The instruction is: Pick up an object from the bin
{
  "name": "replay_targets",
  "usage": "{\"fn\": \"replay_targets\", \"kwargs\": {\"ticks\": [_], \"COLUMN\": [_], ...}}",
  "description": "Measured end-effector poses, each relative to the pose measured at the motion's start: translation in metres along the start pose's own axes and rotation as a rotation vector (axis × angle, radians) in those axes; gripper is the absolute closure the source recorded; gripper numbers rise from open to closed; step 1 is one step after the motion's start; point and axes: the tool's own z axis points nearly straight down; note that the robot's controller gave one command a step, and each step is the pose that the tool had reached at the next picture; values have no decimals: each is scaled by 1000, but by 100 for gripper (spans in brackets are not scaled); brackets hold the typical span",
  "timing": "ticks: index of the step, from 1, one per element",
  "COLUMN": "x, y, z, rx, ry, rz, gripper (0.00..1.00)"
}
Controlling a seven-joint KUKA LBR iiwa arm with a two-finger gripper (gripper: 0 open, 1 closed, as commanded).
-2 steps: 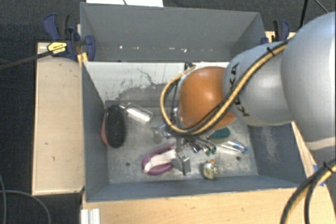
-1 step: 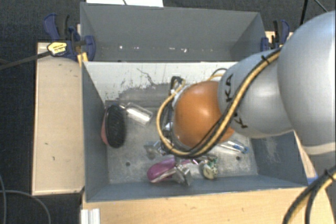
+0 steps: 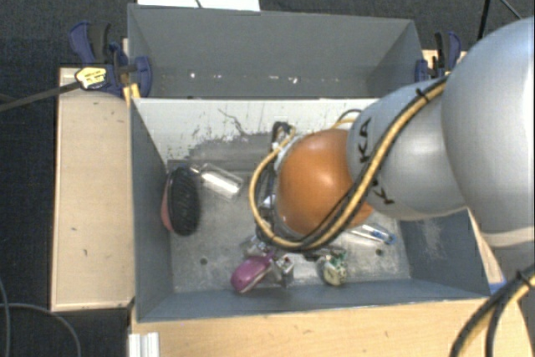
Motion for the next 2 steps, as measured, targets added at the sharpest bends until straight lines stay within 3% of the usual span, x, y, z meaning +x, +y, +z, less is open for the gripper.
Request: {"fn": "replay_targets", "kwargs": {"ticks": [1, 2], "x": [-19, -32], "y": [4, -7], "z": [0, -141], "rx": [2, 2], "ry": [-6, -3], "rz": [-270, -254], "gripper": [100, 100]}}
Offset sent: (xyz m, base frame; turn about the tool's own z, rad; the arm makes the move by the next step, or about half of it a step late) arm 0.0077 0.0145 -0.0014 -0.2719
